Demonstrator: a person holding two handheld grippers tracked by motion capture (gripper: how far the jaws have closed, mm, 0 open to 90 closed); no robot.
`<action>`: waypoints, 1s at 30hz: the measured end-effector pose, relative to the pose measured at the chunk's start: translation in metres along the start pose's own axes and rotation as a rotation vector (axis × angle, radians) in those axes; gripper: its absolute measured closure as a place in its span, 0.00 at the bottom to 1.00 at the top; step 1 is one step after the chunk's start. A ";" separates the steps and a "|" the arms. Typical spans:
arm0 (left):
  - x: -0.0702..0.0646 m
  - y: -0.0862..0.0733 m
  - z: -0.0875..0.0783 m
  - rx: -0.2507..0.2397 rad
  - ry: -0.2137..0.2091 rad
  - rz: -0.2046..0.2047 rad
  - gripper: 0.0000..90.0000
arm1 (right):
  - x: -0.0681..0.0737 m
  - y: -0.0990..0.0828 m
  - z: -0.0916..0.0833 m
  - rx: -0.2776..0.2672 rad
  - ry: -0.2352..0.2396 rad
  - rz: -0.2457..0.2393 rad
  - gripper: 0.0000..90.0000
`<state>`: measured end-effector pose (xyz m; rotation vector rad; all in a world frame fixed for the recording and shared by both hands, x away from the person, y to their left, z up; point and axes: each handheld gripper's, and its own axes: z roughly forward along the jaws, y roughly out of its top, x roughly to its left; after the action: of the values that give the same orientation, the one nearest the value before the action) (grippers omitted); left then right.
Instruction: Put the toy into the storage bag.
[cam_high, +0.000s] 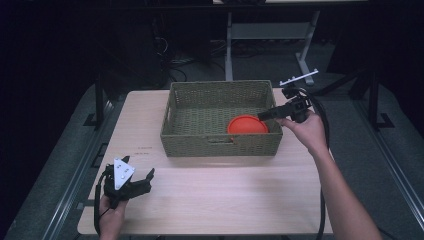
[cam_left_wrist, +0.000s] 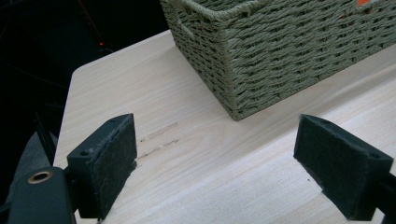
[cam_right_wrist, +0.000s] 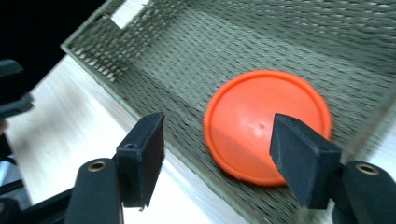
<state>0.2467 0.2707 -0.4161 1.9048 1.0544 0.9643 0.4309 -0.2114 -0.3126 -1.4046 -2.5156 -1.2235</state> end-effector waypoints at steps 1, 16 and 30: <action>0.000 0.000 0.000 -0.001 0.000 0.000 0.14 | -0.002 -0.006 -0.004 -0.013 0.008 0.002 0.38; 0.000 0.000 0.000 0.000 0.001 0.001 0.14 | -0.010 -0.041 -0.028 -0.047 0.035 0.025 0.33; -0.001 0.000 0.000 -0.004 0.004 0.001 0.14 | -0.016 -0.072 -0.037 -0.057 0.046 0.035 0.31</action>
<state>0.2459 0.2702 -0.4162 1.9015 1.0528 0.9701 0.3754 -0.2669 -0.3373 -1.4085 -2.4343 -1.3158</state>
